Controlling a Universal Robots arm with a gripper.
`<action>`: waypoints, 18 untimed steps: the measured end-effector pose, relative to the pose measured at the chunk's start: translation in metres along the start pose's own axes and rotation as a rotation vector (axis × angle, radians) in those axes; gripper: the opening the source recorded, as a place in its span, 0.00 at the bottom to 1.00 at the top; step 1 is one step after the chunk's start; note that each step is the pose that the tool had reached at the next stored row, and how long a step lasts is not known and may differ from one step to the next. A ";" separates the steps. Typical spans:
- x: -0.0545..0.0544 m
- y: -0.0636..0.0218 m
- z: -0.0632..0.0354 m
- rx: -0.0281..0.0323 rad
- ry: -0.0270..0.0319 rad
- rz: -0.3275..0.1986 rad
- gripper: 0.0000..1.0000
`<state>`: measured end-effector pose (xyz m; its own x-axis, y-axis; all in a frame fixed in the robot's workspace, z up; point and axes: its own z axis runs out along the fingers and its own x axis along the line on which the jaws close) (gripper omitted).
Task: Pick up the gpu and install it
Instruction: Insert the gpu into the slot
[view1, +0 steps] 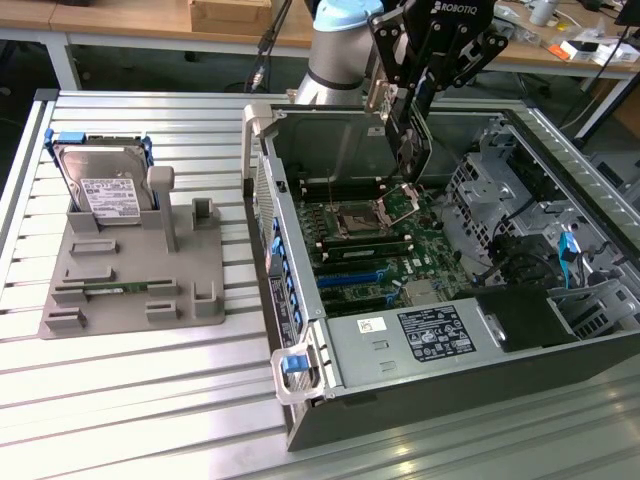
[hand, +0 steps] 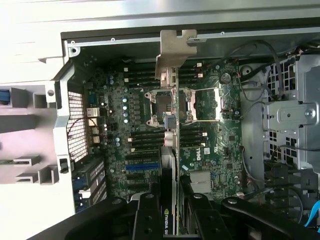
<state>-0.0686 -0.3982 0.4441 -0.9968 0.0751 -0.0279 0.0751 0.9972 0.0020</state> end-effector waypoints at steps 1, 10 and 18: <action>0.000 0.0000 0.0000 0.0001 0.0000 0.000 0.26; 0.000 0.0000 0.0000 -0.0017 0.0001 -0.061 0.26; 0.000 0.0000 0.0000 -0.0036 0.0003 -0.131 0.26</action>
<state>-0.0686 -0.3982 0.4441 -0.9980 -0.0562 -0.0279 -0.0563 0.9984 0.0020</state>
